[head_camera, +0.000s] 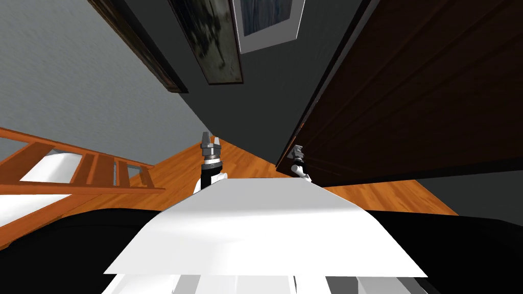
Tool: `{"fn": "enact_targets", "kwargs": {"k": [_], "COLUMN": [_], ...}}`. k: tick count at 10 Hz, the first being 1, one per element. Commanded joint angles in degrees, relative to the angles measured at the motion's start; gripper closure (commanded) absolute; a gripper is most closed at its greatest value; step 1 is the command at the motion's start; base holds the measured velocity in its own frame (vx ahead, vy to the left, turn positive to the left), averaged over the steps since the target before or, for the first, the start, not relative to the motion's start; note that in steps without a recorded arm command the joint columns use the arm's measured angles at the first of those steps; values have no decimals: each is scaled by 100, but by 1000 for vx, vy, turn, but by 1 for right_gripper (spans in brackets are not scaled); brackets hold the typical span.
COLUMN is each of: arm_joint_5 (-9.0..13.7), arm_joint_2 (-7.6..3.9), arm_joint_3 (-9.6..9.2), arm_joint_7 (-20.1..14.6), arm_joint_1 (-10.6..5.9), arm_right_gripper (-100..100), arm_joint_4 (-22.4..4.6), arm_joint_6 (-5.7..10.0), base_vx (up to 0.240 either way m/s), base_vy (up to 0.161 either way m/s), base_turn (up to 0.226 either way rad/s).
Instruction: Pull the door open
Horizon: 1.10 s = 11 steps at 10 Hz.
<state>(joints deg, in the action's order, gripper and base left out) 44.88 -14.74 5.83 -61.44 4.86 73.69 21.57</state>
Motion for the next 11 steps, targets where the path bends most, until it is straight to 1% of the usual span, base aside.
{"fn": "enact_targets", "kwargs": {"k": [1, 2, 4, 6, 7, 8, 9, 11], "arm_joint_5": [19, 34, 56, 72, 67, 61, 58, 50], "arm_joint_2": [-97, -180, -297, -379, -360, -440, -482, -604], "arm_joint_3": [-104, -185, -299, -380, -357, -468, -513, -648], "arm_joint_7": [-130, -224, -357, -451, -422, -514, -555, -678], "arm_joint_1": [39, 77, 131, 169, 154, 217, 243, 319], "arm_right_gripper": [100, 100, 100, 100, 100, 100, 100, 100], "arm_joint_4": [33, 63, 107, 138, 110, 150, 175, 248], "arm_joint_6": [10, 6, 1, -3, -6, 10, 24, 65], "base_vx": [-245, -226, -231, -214, -100, -159, -259, -263], "base_vy": [-21, -33, -43, -43, -5, -15, -54, -67], "base_turn": [154, 194, 157, 112, 31, 117, 136, 164]}}
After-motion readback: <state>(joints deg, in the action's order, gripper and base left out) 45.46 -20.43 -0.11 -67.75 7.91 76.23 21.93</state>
